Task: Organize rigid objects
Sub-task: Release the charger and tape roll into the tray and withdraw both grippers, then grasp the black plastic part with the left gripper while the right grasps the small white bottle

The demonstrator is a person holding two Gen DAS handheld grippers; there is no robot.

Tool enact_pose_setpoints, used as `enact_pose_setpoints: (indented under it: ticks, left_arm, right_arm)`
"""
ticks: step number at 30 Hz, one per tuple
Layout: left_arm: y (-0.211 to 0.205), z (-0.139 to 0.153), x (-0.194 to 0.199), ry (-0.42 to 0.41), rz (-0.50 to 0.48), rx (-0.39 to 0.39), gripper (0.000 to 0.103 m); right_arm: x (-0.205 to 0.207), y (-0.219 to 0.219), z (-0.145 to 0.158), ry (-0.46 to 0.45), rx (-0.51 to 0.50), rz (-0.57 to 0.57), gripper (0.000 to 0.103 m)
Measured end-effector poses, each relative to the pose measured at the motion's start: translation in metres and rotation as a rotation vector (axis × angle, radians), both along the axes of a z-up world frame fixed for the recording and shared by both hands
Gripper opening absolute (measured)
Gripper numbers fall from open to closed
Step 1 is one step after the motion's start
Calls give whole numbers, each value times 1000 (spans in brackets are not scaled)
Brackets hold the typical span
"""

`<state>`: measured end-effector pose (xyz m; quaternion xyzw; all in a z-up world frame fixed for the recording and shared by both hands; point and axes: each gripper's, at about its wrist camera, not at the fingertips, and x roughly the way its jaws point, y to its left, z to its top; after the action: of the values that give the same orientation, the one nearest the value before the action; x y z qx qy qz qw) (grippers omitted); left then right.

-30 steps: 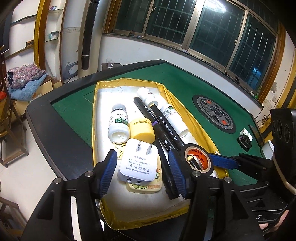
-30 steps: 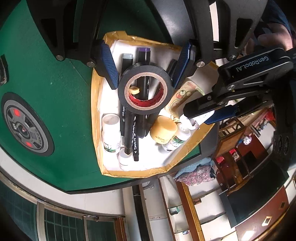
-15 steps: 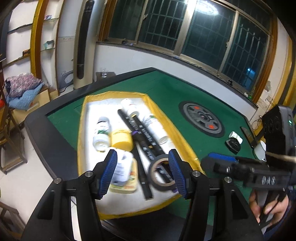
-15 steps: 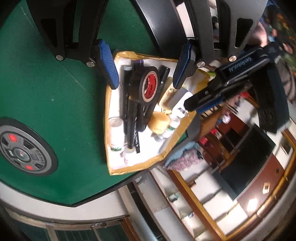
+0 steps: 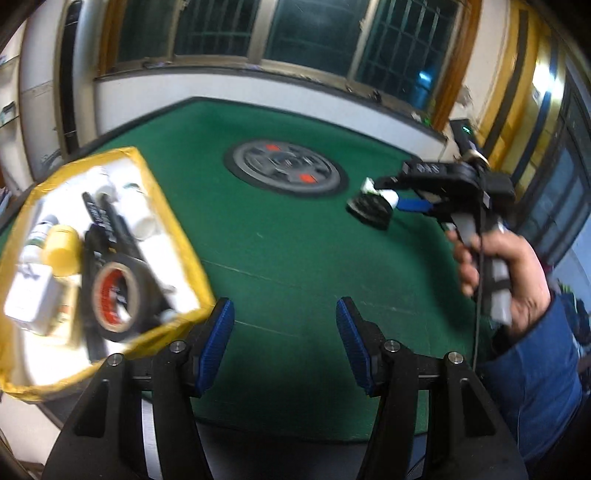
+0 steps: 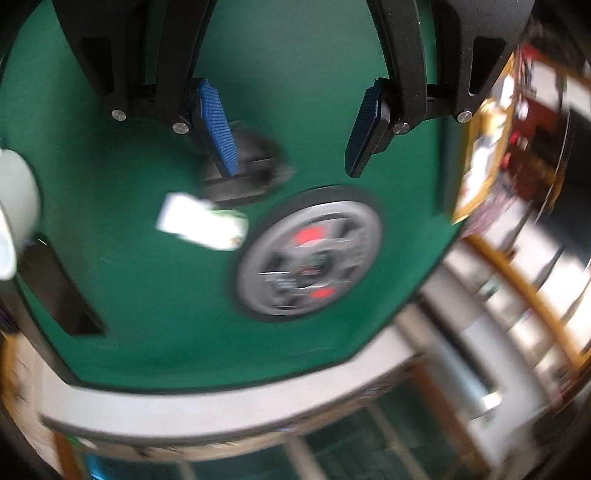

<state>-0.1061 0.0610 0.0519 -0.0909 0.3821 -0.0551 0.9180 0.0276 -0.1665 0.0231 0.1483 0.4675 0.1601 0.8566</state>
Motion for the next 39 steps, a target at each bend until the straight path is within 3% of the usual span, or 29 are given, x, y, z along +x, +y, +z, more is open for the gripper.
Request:
enact_pose_setpoints:
  ticks: [5,9,11,14,15,17,19,22,27,31,36,38,39]
  left_arm:
    - [-14,-5,2,21,-31,7,56]
    - [-14,-7,3,25,-31,5,56]
    - [-14,-8,4,29,-25,-3,56]
    - [-12,-8,4,31,-25,-7,56]
    - [-11,-9,5,34,-27,-8,56]
    - [-7,-10,3,35,-23,-11,56]
    - [-6,-10,2,39,-27,-13,56]
    - [-6,-10,4,36,-33,-17,56]
    - [-5,-10,3,31,-41,-24,56]
    - [-1,-9,1,27,-41,-24,56]
    - [4,-9,4,31,-24,-43,56]
    - [2,-10,4,36,-29,-44,56]
    - [1,-10,4,38,-36,-43,56]
  right_arm:
    - [26,-9,-26,43,75,-29,55]
    - [23,1,-27,11,100,39,56]
    - [13,17,-24,51,116,160,56]
    - [-12,60,-26,191,172,446,56]
    - [-18,65,-22,207,205,476,55]
    - [-18,59,2,130,189,414,55]
    - [-14,46,32,-57,-32,259,56]
    - [4,27,42,-142,-262,65,62]
    - [43,1,23,-90,-141,-21,62]
    - [67,5,1,16,-72,19,62]
    - [56,25,-3,64,-145,132,60]
    - [57,36,-11,73,-221,157,48]
    - [56,40,-15,86,-251,159,35]
